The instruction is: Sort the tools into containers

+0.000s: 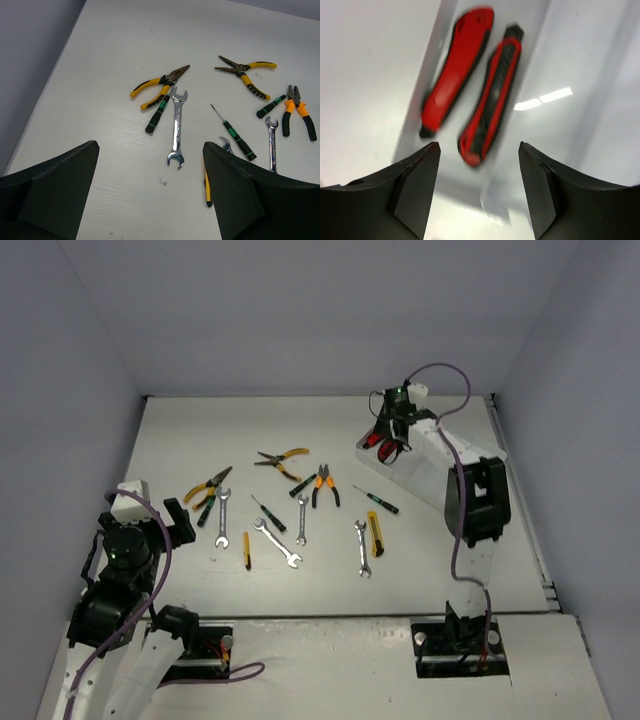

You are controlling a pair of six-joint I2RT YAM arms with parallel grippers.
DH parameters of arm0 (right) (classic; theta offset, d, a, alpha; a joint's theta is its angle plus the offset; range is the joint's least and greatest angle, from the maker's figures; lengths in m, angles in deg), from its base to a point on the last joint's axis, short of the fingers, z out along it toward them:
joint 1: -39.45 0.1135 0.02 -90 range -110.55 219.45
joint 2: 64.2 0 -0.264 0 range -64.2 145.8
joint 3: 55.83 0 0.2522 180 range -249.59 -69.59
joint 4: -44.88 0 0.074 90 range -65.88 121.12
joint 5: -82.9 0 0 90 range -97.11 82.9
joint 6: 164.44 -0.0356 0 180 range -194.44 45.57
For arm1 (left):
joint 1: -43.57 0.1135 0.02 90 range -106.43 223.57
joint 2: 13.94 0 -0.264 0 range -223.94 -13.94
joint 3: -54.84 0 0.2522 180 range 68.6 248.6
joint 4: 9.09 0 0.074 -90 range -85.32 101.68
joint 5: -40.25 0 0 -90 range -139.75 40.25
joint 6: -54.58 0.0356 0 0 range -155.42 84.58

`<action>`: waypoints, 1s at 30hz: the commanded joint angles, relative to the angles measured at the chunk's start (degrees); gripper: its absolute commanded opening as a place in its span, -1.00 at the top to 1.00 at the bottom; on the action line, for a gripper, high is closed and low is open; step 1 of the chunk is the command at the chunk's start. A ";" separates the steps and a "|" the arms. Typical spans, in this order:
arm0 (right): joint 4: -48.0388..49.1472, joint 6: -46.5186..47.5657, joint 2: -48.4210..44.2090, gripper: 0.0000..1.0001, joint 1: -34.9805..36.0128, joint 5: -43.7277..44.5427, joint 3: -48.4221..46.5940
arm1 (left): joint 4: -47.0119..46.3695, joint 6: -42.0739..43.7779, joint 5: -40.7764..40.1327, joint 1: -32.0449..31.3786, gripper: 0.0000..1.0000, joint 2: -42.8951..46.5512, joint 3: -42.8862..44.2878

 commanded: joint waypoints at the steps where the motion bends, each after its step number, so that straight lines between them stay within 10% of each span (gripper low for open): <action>1: 1.29 6.41 -16.17 -0.20 3.95 2.54 10.95 | -3.98 -0.11 0.23 0.54 -0.66 -0.69 0.79; 12: 1.31 4.86 -35.10 -0.08 13.44 -4.61 41.35 | -3.91 -0.11 0.90 0.60 -0.66 -1.02 0.67; 30: 2.06 2.99 -33.89 0.08 21.22 -4.41 50.93 | -3.89 -0.02 1.25 0.60 -0.65 -1.44 0.57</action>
